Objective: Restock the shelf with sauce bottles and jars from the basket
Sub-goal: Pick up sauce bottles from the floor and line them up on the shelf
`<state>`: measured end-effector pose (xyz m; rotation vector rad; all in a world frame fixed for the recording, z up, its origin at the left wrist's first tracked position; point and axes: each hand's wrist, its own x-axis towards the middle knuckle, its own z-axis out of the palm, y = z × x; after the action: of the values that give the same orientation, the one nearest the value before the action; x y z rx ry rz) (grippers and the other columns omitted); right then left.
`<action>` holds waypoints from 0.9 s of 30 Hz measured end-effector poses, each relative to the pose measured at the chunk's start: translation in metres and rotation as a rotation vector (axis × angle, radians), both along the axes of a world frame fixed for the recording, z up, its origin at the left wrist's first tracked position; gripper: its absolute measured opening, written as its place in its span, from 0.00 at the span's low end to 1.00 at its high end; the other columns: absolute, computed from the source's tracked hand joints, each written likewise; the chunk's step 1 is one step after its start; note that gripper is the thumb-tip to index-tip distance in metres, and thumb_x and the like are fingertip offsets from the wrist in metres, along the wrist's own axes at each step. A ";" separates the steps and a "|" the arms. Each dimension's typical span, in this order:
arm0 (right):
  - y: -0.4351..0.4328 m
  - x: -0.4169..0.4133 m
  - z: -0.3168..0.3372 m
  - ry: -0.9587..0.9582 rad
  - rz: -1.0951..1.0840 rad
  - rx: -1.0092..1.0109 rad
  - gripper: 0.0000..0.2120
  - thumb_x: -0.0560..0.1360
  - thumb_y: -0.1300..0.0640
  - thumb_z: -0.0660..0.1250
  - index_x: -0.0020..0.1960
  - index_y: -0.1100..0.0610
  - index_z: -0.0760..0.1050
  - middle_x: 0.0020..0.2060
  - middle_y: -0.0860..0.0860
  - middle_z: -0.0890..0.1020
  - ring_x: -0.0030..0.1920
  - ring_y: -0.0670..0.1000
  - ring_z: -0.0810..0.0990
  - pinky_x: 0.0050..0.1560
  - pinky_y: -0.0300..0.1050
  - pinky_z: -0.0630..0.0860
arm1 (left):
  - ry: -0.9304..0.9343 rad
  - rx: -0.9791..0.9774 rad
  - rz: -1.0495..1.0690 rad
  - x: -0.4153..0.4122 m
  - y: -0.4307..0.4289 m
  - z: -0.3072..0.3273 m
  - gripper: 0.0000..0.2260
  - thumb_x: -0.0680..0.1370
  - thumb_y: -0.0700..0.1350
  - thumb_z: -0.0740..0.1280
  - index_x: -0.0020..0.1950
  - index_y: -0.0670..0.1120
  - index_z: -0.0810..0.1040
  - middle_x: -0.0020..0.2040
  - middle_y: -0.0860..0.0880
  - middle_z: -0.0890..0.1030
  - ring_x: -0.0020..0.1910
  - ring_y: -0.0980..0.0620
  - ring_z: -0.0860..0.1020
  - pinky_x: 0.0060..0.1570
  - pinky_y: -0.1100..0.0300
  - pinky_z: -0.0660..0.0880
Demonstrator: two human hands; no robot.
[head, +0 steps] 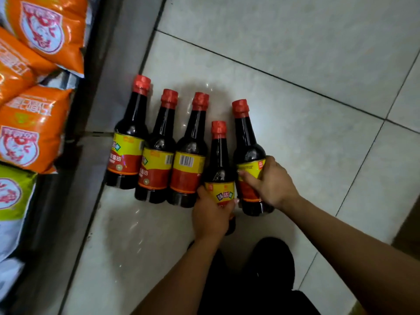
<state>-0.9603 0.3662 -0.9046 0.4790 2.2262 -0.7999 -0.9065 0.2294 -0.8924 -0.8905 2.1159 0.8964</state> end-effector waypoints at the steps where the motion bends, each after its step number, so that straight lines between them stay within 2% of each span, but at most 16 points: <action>1: 0.003 0.000 0.001 -0.011 0.001 -0.014 0.30 0.69 0.39 0.67 0.58 0.61 0.67 0.51 0.57 0.78 0.50 0.58 0.77 0.45 0.46 0.71 | 0.004 0.010 0.021 0.000 0.000 -0.001 0.29 0.67 0.51 0.75 0.60 0.43 0.66 0.58 0.44 0.77 0.55 0.44 0.77 0.46 0.59 0.70; 5: 0.017 0.003 0.010 -0.057 -0.078 -0.080 0.27 0.70 0.40 0.66 0.58 0.60 0.68 0.46 0.54 0.77 0.44 0.53 0.74 0.44 0.43 0.69 | -0.006 0.124 0.169 -0.006 -0.008 0.004 0.25 0.65 0.47 0.76 0.58 0.44 0.71 0.55 0.45 0.79 0.48 0.48 0.77 0.46 0.59 0.71; 9: 0.031 0.016 0.035 -0.062 -0.154 -0.145 0.24 0.70 0.41 0.66 0.57 0.57 0.69 0.45 0.51 0.77 0.44 0.52 0.76 0.43 0.42 0.69 | -0.026 0.328 0.270 -0.010 -0.023 0.030 0.21 0.65 0.43 0.76 0.54 0.48 0.73 0.53 0.46 0.80 0.50 0.48 0.79 0.53 0.50 0.76; 12: 0.034 0.019 0.067 -0.059 -0.192 -0.197 0.19 0.70 0.42 0.67 0.54 0.52 0.69 0.44 0.50 0.78 0.44 0.50 0.77 0.38 0.38 0.70 | -0.013 0.428 0.281 -0.014 -0.031 0.062 0.18 0.64 0.43 0.76 0.49 0.54 0.74 0.49 0.52 0.81 0.48 0.53 0.80 0.50 0.54 0.77; 15: 0.033 0.015 0.116 -0.040 -0.219 -0.268 0.15 0.70 0.44 0.68 0.52 0.49 0.68 0.43 0.48 0.78 0.43 0.48 0.78 0.38 0.34 0.70 | 0.019 0.479 0.306 -0.023 -0.035 0.113 0.17 0.65 0.41 0.75 0.49 0.54 0.74 0.48 0.53 0.81 0.47 0.55 0.81 0.46 0.59 0.77; 18: 0.032 0.006 0.187 -0.016 -0.232 -0.344 0.15 0.70 0.45 0.68 0.53 0.49 0.69 0.45 0.48 0.80 0.45 0.47 0.79 0.44 0.39 0.74 | 0.059 0.497 0.303 -0.034 -0.038 0.184 0.18 0.66 0.41 0.75 0.50 0.54 0.75 0.47 0.54 0.82 0.44 0.57 0.81 0.40 0.64 0.76; 22: 0.027 -0.009 0.307 0.032 -0.262 -0.448 0.17 0.70 0.47 0.68 0.55 0.51 0.70 0.49 0.52 0.81 0.51 0.51 0.80 0.55 0.50 0.76 | 0.133 0.507 0.272 -0.049 -0.047 0.301 0.19 0.65 0.39 0.75 0.50 0.53 0.75 0.48 0.53 0.82 0.45 0.56 0.81 0.41 0.63 0.77; 24: 0.024 -0.014 0.371 0.080 -0.289 -0.476 0.16 0.71 0.48 0.68 0.55 0.51 0.71 0.48 0.51 0.81 0.50 0.49 0.80 0.54 0.46 0.76 | 0.180 0.515 0.253 -0.054 -0.053 0.365 0.19 0.65 0.37 0.75 0.50 0.51 0.75 0.47 0.53 0.82 0.41 0.59 0.82 0.37 0.68 0.76; 27: 0.016 -0.017 0.473 0.161 -0.330 -0.539 0.14 0.71 0.50 0.69 0.55 0.51 0.73 0.46 0.45 0.82 0.44 0.37 0.80 0.43 0.29 0.74 | 0.244 0.524 0.224 -0.056 -0.063 0.467 0.22 0.64 0.36 0.75 0.55 0.47 0.74 0.47 0.51 0.83 0.40 0.60 0.82 0.36 0.69 0.77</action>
<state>-0.9771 0.3826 -0.4314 0.5304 1.9764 -1.6022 -0.9625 0.1662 -0.4257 -0.7739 1.8474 1.6524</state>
